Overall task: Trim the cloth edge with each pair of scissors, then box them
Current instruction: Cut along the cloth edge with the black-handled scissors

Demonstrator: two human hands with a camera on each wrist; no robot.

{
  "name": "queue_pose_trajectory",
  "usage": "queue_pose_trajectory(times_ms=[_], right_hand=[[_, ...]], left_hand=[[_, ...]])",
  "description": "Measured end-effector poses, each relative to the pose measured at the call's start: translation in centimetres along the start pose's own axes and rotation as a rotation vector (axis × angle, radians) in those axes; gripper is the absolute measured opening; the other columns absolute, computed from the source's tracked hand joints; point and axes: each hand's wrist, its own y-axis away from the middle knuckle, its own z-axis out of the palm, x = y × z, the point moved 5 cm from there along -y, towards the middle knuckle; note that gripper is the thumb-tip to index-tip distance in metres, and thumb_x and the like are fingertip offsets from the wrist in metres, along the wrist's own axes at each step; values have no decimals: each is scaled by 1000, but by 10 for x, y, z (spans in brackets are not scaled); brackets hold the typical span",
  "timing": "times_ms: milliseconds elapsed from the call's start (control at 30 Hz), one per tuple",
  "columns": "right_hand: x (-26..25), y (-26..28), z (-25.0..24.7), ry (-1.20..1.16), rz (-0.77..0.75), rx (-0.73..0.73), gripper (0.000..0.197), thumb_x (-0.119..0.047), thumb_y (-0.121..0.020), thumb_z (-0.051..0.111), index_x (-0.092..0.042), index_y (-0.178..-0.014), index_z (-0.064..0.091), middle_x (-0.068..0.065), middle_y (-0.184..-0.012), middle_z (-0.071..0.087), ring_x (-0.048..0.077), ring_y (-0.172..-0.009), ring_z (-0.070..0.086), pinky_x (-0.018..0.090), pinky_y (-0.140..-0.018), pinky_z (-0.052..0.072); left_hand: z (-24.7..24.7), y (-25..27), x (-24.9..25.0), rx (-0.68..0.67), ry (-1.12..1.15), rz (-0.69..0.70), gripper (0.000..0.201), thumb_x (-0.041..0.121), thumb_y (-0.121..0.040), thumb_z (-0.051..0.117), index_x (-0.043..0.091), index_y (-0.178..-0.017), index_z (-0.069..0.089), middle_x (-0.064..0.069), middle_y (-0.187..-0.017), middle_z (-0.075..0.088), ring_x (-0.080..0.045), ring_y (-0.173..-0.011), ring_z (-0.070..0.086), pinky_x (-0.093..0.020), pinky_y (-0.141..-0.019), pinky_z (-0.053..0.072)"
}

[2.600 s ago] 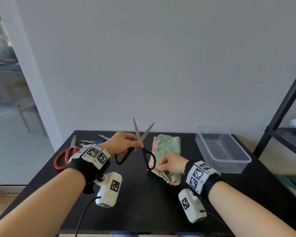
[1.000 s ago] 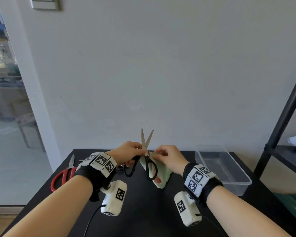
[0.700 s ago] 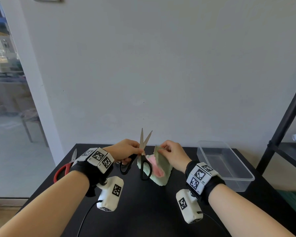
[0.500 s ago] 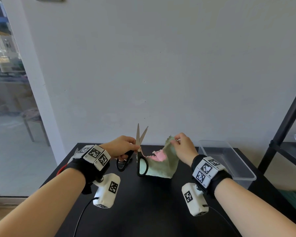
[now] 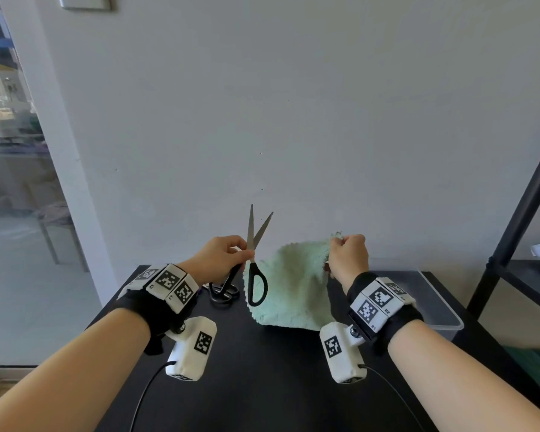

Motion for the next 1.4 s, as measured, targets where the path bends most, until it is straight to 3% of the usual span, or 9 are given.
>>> queue_pose_trajectory(times_ms=[167,367,533,633,767,900,1067,1267,1400], right_hand=[[-6,9,8,-142,-30,-108,11,-19,-99,41,-10,-93,42,9,-76,48,23,-53,47,24,-39,37],[-8,30,26,-244,-22,-345,22,-26,-100,47,-6,-108,50,15,-90,62,16,-52,59,15,-36,37],[-2,39,26,-208,-58,-431,25,-23,-99,50,-5,-82,51,5,-64,47,8,-45,54,15,-45,34],[6,45,29,-220,-37,-482,28,-29,-97,54,-6,-83,52,6,-66,39,15,-56,53,20,-54,33],[16,57,32,-318,9,-518,69,-47,-86,62,19,-101,52,22,-82,53,18,-82,46,32,-73,36],[31,63,38,-427,169,-624,36,-26,-96,55,3,-113,65,19,-108,69,17,-88,65,25,-71,49],[42,73,42,-650,347,-658,36,-33,-101,42,-12,-80,63,0,-71,62,12,-57,62,24,-55,48],[45,84,41,-650,375,-723,25,-10,-94,54,5,-109,68,14,-92,70,22,-81,68,30,-73,55],[42,87,41,-698,397,-793,17,-9,-92,57,0,-98,69,9,-84,69,16,-74,68,24,-67,53]], left_hand=[[6,4,0,-41,-13,2,18,23,-95,57,10,-83,58,1,-55,55,-8,-31,29,-17,-33,25],[19,5,-6,-71,-2,-5,24,31,-87,67,9,-79,65,3,-53,60,-10,-35,29,-19,-37,25],[26,6,-10,-71,-47,9,28,33,-80,74,7,-74,69,1,-58,63,-6,-33,32,-17,-38,28],[28,6,-11,-70,-106,22,28,34,-77,76,6,-75,73,5,-53,58,-3,-33,35,-12,-40,30],[29,5,-17,-67,-110,13,25,37,-74,78,13,-69,74,7,-48,53,-6,-37,33,-15,-42,30],[33,4,-25,-101,-129,-7,28,41,-74,77,13,-73,76,6,-52,58,-12,-48,40,-22,-52,35],[38,7,-28,-138,-135,-32,34,38,-78,75,5,-82,76,4,-53,53,-7,-39,34,-14,-43,31],[40,10,-26,-218,-107,-39,24,34,-78,75,11,-69,75,4,-46,54,-10,-43,42,-18,-49,37],[40,12,-24,-233,-100,-38,26,34,-79,75,15,-61,73,-1,-44,51,-13,-40,42,-18,-44,36]])
